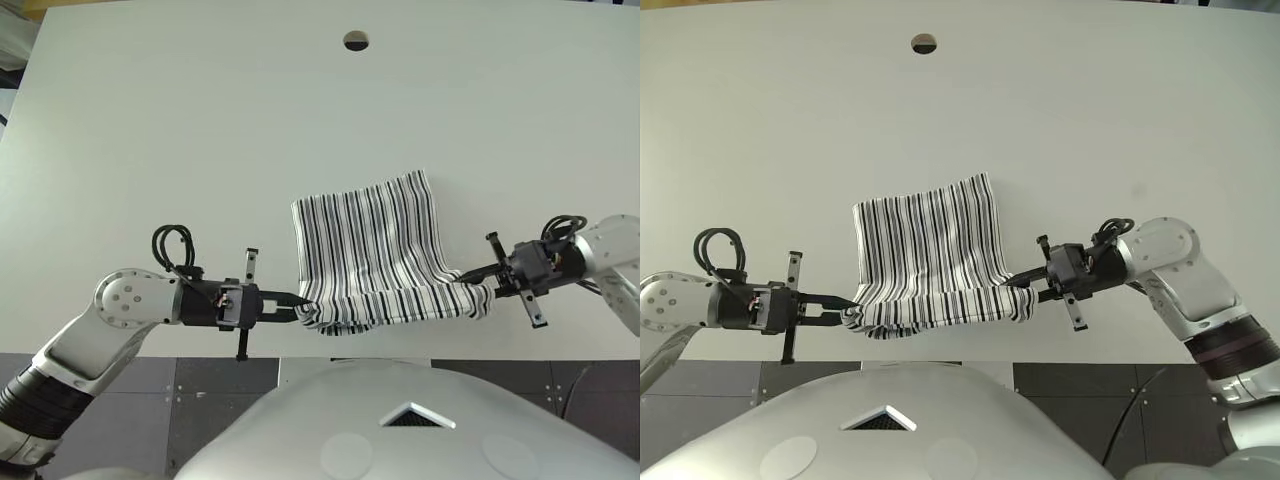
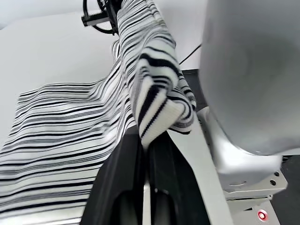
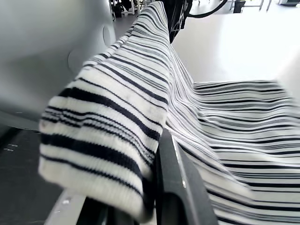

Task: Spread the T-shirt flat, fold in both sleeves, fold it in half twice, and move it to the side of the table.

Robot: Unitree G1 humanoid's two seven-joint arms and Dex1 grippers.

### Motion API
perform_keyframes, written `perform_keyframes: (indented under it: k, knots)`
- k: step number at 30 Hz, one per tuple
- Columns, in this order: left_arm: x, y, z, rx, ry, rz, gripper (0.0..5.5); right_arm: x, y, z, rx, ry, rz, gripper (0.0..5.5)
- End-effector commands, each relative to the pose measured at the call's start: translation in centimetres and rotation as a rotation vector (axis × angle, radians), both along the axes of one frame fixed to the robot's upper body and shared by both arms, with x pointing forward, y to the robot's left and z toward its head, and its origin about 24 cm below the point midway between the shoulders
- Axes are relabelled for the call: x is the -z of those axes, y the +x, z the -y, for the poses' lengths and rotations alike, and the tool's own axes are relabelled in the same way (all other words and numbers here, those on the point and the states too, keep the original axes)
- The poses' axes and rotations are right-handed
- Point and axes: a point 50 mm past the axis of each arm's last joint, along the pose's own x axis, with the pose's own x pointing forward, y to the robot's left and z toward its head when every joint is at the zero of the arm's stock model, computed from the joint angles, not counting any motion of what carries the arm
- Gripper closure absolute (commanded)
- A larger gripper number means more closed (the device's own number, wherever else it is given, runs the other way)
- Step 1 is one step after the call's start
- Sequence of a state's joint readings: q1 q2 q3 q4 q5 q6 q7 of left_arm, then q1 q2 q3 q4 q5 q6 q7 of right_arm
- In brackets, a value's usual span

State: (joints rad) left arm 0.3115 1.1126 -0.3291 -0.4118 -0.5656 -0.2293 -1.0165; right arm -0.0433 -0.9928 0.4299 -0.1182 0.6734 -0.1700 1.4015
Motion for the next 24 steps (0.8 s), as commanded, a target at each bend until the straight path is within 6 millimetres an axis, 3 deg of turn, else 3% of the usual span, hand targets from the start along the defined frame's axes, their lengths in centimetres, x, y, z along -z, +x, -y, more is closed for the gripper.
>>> perform_keyframes:
  k: [1, 8, 14, 21, 24]
  knots:
    - [-0.2, 1.8, -0.7, -0.121, -0.018, 0.009, 5.39, -0.3, 2.0, -0.4, 0.085, 0.006, 0.137, 5.32]
    - [1.5, 4.8, -2.9, -0.323, -0.020, -0.008, 5.39, 0.5, 4.6, -0.7, 0.222, -0.015, 0.228, 5.32]
    - [3.3, 6.2, -3.2, -0.382, 0.010, -0.006, 5.39, 1.7, 6.2, -0.9, 0.303, -0.042, 0.265, 5.32]
    - [4.5, 8.8, -4.6, -0.552, 0.040, -0.002, 4.54, 3.2, 9.1, -0.8, 0.526, -0.060, 0.263, 4.08]
    - [4.2, 10.3, -5.9, -0.667, -0.017, -0.067, 4.51, 4.0, 10.0, -0.7, 0.623, -0.080, 0.209, 3.76]
